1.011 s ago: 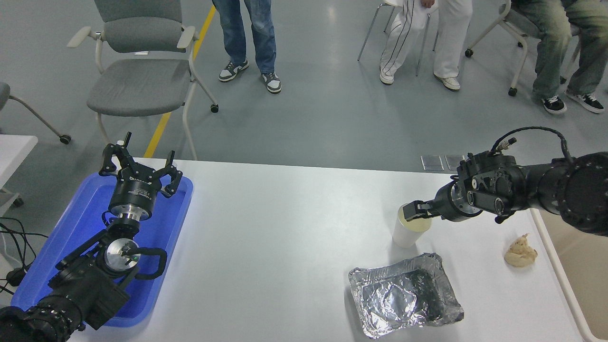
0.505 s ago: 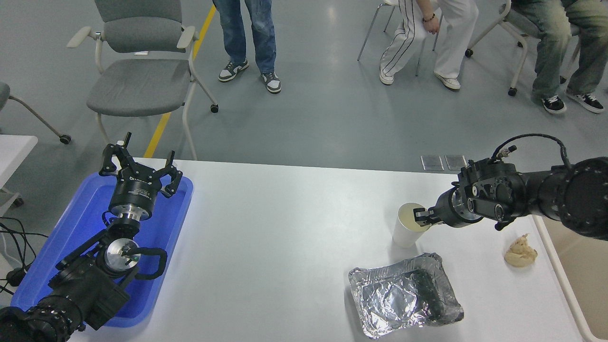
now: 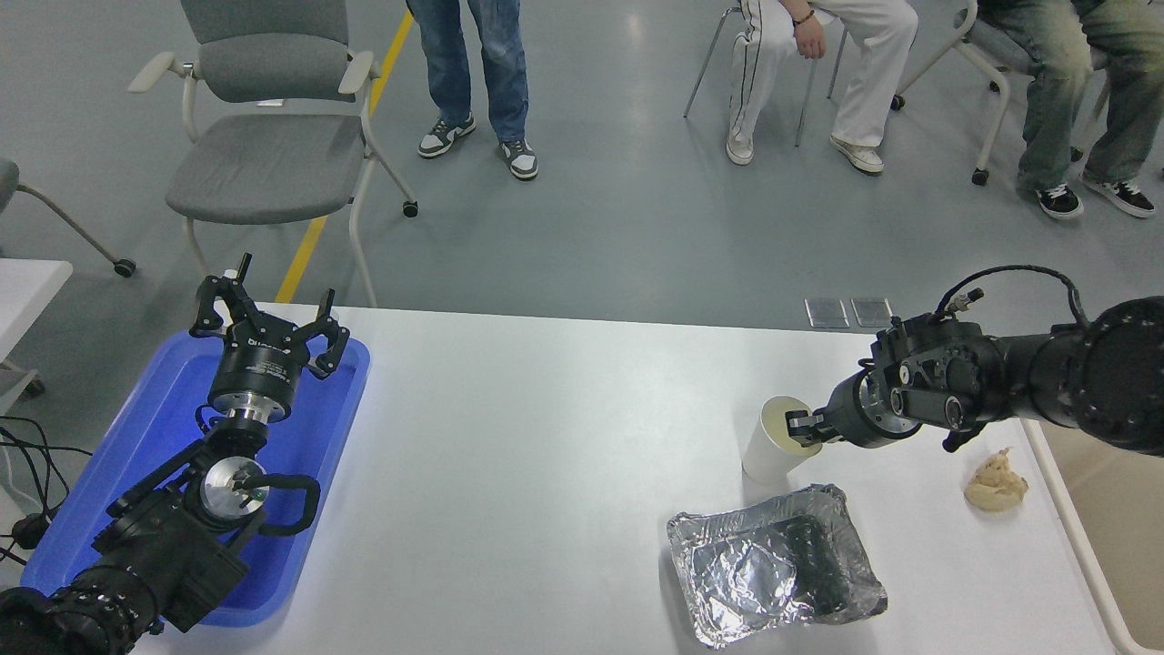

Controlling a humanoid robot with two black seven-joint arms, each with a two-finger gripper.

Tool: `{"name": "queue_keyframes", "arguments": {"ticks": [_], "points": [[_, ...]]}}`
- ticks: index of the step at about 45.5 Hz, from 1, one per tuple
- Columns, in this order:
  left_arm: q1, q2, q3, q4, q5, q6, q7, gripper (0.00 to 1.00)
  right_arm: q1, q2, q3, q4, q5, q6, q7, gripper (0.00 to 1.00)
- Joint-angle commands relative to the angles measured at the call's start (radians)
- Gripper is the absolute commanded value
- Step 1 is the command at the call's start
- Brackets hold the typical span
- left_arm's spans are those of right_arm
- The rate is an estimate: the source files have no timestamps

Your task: Pick up paper cup place in dustbin

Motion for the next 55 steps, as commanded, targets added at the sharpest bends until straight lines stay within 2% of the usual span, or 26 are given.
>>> {"name": "queue_keyframes", "arguments": {"ticks": [1, 14, 28, 48, 55], "points": [[0.000, 0.001, 0.000, 0.000, 0.001, 0.000, 0.000, 1.00, 0.080, -0.034, -0.014, 0.071, -0.001, 0.055, 0.000, 0.00], [0.000, 0.001, 0.000, 0.000, 0.000, 0.000, 0.000, 1.00, 0.310, -0.133, -0.077, 0.202, -0.003, 0.224, 0.000, 0.00], [0.000, 0.001, 0.000, 0.000, 0.000, 0.000, 0.000, 1.00, 0.583, -0.178, -0.164, 0.308, -0.003, 0.452, 0.002, 0.00], [-0.002, 0.001, 0.000, 0.000, 0.000, 0.000, 0.002, 1.00, 0.889, -0.238, -0.233, 0.394, -0.003, 0.457, 0.002, 0.00], [-0.002, 0.001, 0.000, 0.000, 0.000, 0.000, 0.002, 1.00, 0.890, -0.241, -0.247, 0.393, -0.006, 0.457, 0.002, 0.00]]}}
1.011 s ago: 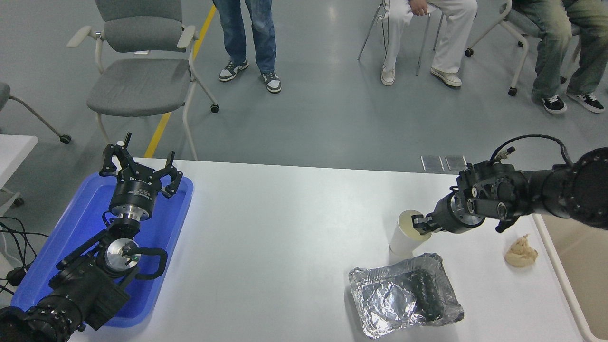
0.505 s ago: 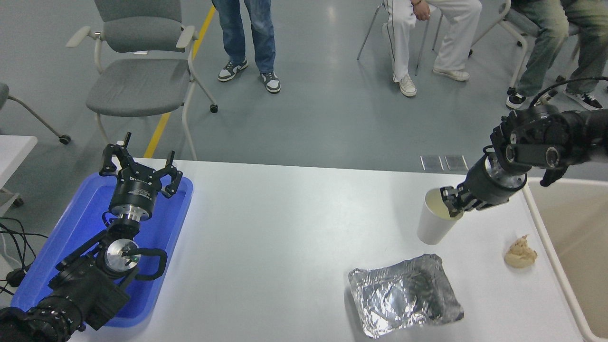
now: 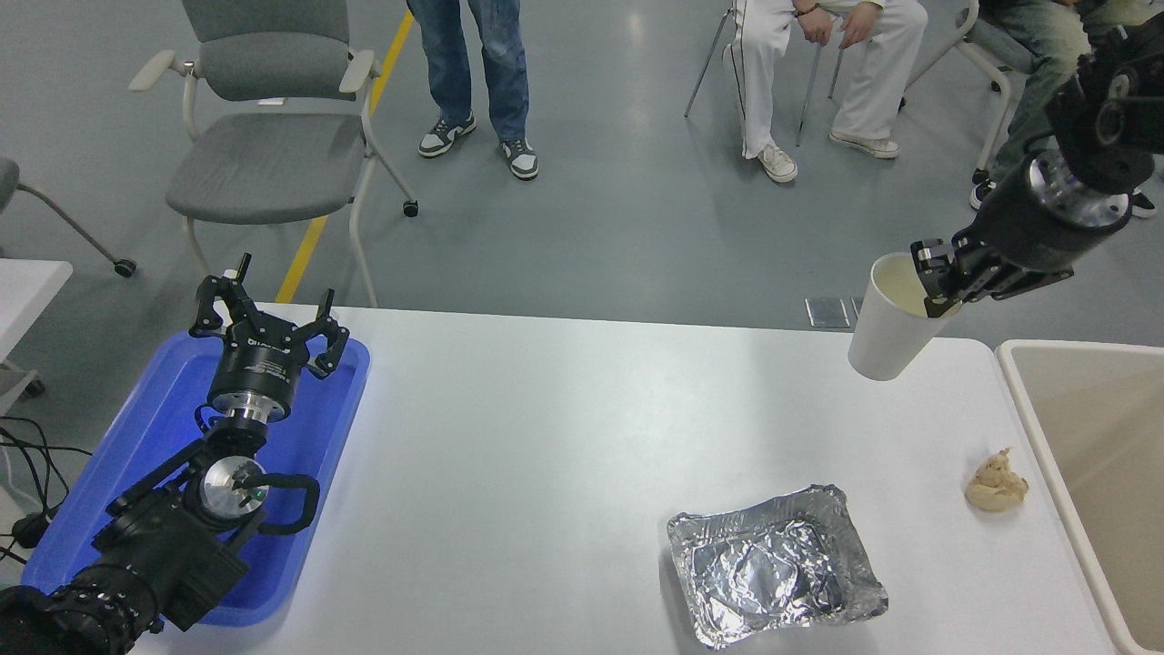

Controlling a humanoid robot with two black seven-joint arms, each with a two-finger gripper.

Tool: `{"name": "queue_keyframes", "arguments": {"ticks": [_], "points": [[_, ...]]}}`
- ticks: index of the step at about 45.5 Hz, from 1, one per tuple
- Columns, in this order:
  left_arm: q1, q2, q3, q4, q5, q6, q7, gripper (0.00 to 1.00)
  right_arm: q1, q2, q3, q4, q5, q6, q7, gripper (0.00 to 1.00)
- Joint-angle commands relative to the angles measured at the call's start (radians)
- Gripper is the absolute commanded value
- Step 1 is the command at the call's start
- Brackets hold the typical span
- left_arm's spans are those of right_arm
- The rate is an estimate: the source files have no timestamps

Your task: Pick up paper cup place in dustbin

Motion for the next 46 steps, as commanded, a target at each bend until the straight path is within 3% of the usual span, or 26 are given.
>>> {"name": "queue_keyframes", "arguments": {"ticks": [1, 13, 22, 32, 46], "points": [[0.000, 0.000, 0.000, 0.000, 0.000, 0.000, 0.000, 1.00, 0.082, -0.019, -0.034, 0.028, -0.003, 0.010, 0.000, 0.00], [0.000, 0.000, 0.000, 0.000, 0.000, 0.000, 0.000, 1.00, 0.071, -0.089, -0.053, 0.020, -0.012, 0.010, -0.002, 0.00], [0.001, 0.000, 0.000, 0.002, 0.000, 0.002, 0.000, 1.00, 0.010, -0.206, -0.070, -0.026, -0.044, 0.010, -0.002, 0.00], [0.001, 0.000, 0.000, 0.002, 0.000, 0.002, -0.002, 1.00, -0.131, -0.364, -0.055, -0.176, -0.104, 0.010, 0.000, 0.00], [0.001, -0.002, 0.000, 0.002, 0.000, 0.002, -0.002, 1.00, -0.448, -0.482, 0.046, -0.386, -0.103, -0.039, 0.000, 0.00]]}}
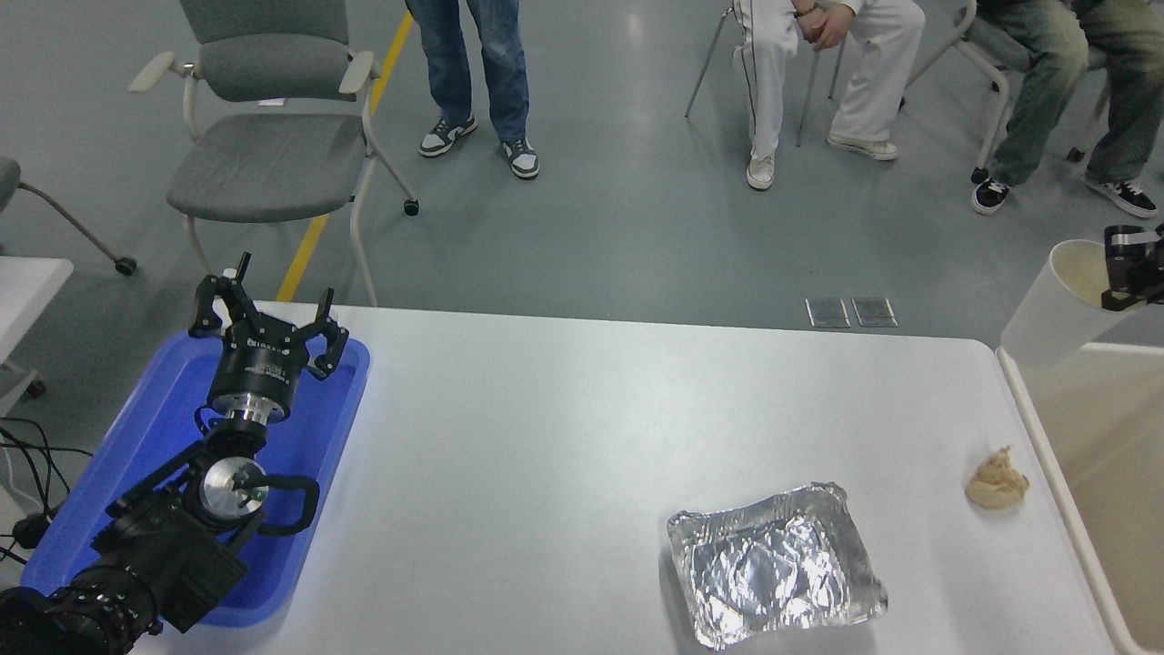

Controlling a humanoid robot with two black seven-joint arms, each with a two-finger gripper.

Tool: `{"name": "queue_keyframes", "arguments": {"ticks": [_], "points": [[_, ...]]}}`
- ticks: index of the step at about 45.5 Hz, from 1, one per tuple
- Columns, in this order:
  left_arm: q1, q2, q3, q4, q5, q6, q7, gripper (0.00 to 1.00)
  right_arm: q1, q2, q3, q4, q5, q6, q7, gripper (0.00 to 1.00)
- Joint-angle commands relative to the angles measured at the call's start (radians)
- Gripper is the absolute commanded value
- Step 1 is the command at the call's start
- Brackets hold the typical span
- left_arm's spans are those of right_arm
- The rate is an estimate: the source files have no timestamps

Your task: Pick up paper cup place in dustbin

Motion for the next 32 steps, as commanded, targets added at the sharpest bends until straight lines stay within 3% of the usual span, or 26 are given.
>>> {"name": "queue_keyframes", "arguments": {"ticks": [1, 10, 21, 32], "points": [[0.000, 0.000, 0.000, 0.000, 0.000, 0.000, 0.000, 1.00, -0.244, -0.120, 0.090, -0.140, -0.010, -0.067, 0.000, 0.00], [0.000, -0.001, 0.000, 0.000, 0.000, 0.000, 0.000, 1.00, -0.440, -0.193, 0.233, -0.146, -0.008, -0.263, 0.000, 0.00], [0.000, -0.001, 0.000, 0.000, 0.000, 0.000, 0.000, 1.00, -0.684, -0.194, 0.365, -0.226, 0.007, -0.426, -0.001, 0.00], [0.000, -0.001, 0.000, 0.000, 0.000, 0.000, 0.000, 1.00, -0.871, -0.177, 0.533, -0.347, 0.009, -0.492, -0.004, 0.00]]}}
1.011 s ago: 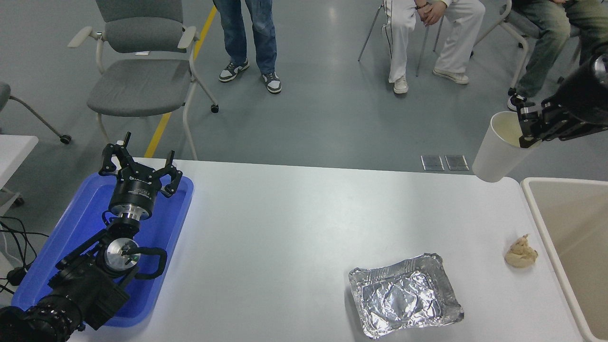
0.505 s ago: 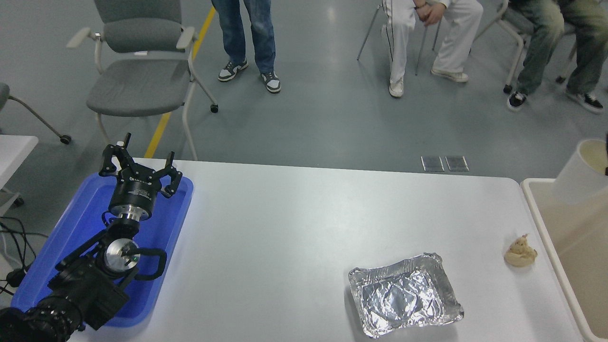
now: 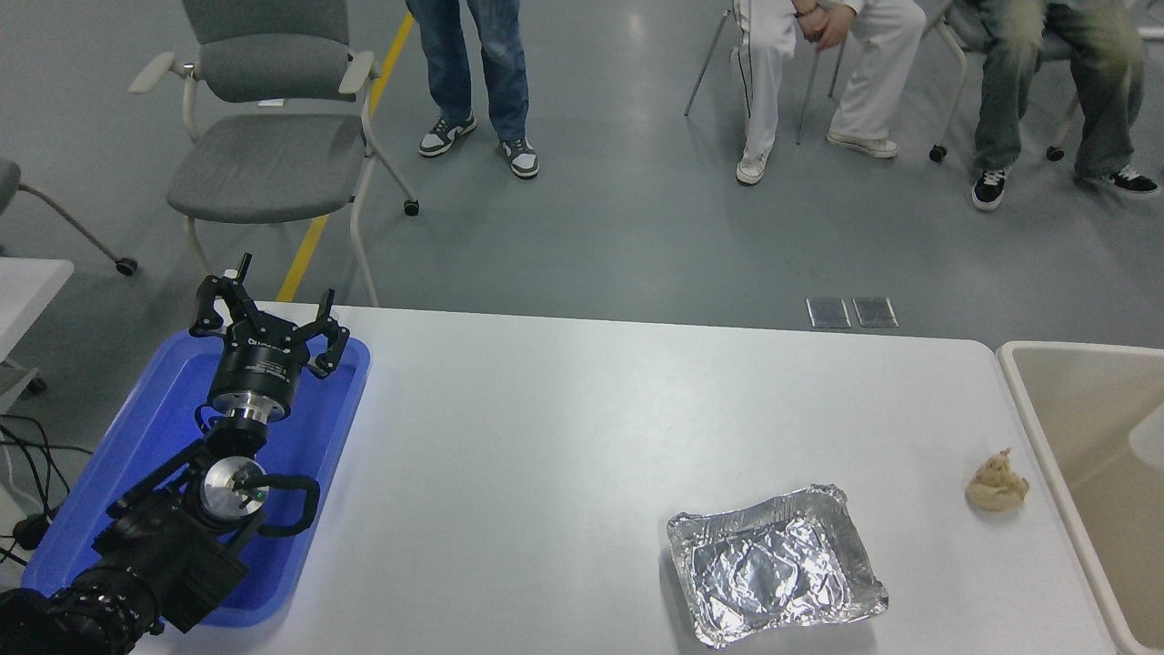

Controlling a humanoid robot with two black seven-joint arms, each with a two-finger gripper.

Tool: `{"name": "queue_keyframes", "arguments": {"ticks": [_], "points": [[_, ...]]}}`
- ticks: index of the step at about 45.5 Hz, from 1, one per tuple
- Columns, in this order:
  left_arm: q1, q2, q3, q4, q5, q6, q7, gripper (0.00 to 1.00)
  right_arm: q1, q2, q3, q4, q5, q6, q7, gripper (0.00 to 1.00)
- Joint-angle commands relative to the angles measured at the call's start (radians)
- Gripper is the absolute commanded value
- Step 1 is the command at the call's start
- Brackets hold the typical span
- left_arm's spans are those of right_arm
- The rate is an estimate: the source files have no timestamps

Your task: Pick up paper cup place in dustbin

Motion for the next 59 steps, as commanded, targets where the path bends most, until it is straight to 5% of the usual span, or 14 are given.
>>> {"name": "queue_keyframes", "arguments": {"ticks": [1, 20, 30, 35, 51, 52, 56, 59], "points": [[0.000, -0.001, 0.000, 0.000, 0.000, 0.000, 0.000, 1.00, -0.225, 0.006, 0.182, -0.115, 0.004, -0.110, -0.006, 0.00], [0.000, -0.001, 0.000, 0.000, 0.000, 0.000, 0.000, 1.00, -0.545, 0.184, 0.478, -0.427, 0.036, -0.208, -0.048, 0.00], [0.000, 0.001, 0.000, 0.000, 0.000, 0.000, 0.000, 1.00, -0.613, 0.270, 0.480, -0.520, 0.093, -0.276, -0.178, 0.00], [0.000, -0.001, 0.000, 0.000, 0.000, 0.000, 0.000, 1.00, -0.617, 0.287, 0.480, -0.520, 0.096, -0.287, -0.210, 0.00], [0.000, 0.001, 0.000, 0.000, 0.000, 0.000, 0.000, 1.00, -0.634, 0.319, 0.477, -0.521, 0.096, -0.342, -0.226, 0.00], [0.000, -0.001, 0.000, 0.000, 0.000, 0.000, 0.000, 1.00, -0.636, 0.319, 0.477, -0.521, 0.098, -0.348, -0.226, 0.03], [0.000, -0.001, 0.000, 0.000, 0.000, 0.000, 0.000, 1.00, -0.634, 0.317, 0.477, -0.521, 0.098, -0.392, -0.224, 0.72], [0.000, -0.001, 0.000, 0.000, 0.000, 0.000, 0.000, 1.00, -0.634, 0.319, 0.477, -0.520, 0.098, -0.446, -0.224, 0.87]]}}
